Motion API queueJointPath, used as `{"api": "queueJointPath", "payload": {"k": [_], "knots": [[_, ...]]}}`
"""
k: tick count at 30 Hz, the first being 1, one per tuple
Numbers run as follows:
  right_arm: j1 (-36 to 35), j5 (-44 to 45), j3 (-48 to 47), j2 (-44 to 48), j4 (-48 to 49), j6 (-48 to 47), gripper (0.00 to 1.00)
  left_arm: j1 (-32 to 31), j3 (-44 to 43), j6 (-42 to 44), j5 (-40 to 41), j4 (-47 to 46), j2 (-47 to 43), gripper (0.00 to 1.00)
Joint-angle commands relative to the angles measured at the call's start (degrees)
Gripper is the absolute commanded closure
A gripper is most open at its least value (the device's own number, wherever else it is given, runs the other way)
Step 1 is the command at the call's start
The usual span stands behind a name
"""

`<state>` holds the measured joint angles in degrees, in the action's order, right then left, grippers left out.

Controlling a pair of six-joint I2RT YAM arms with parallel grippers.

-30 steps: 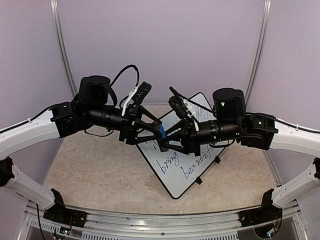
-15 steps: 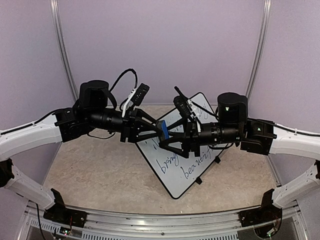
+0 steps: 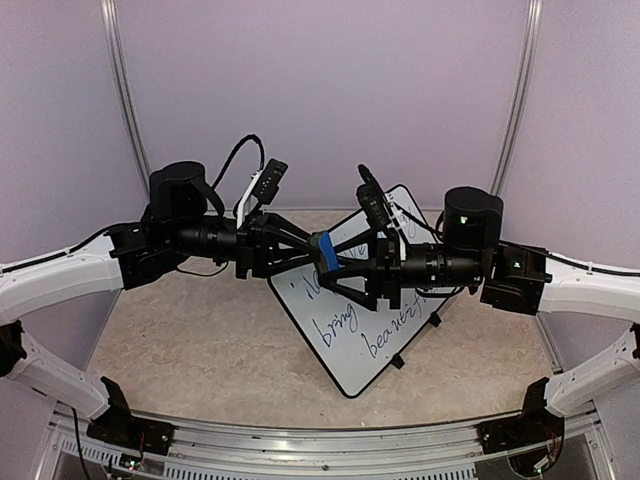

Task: Erase the whiteboard
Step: Pass from the left arm to the right

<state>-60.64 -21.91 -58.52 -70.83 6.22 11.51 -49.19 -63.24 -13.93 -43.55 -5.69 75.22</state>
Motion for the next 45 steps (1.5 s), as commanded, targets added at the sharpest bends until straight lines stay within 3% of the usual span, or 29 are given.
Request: {"api": "queueJointPath", "payload": {"k": [1, 15, 21, 34, 45], "knots": [[1.5, -0.5, -0.6, -0.6, 0.3, 2.3, 0.40, 0.4, 0.8, -0.4, -1.0, -2.8, -2.0, 0.71], [2.5, 4.2, -0.3, -1.2, -1.0, 5.1, 0.46, 0.3, 4.0, -2.0, 2.2, -7.9, -5.2, 0.80], [2.5, 2.2, 4.9, 1.1, 9.6, 4.5, 0.41, 0.4, 6.0, -5.1, 6.8, -11.6, -5.5, 0.81], [2.5, 0.7, 12.2, 0.3, 33.1, 6.7, 0.39, 0.4, 7.8, -7.9, 6.6, -15.3, -5.3, 0.81], [2.5, 1.0, 9.6, -5.7, 38.3, 8.4, 0.34, 0.3, 8.2, -8.4, 7.0, -16.0, -5.4, 0.81]]}}
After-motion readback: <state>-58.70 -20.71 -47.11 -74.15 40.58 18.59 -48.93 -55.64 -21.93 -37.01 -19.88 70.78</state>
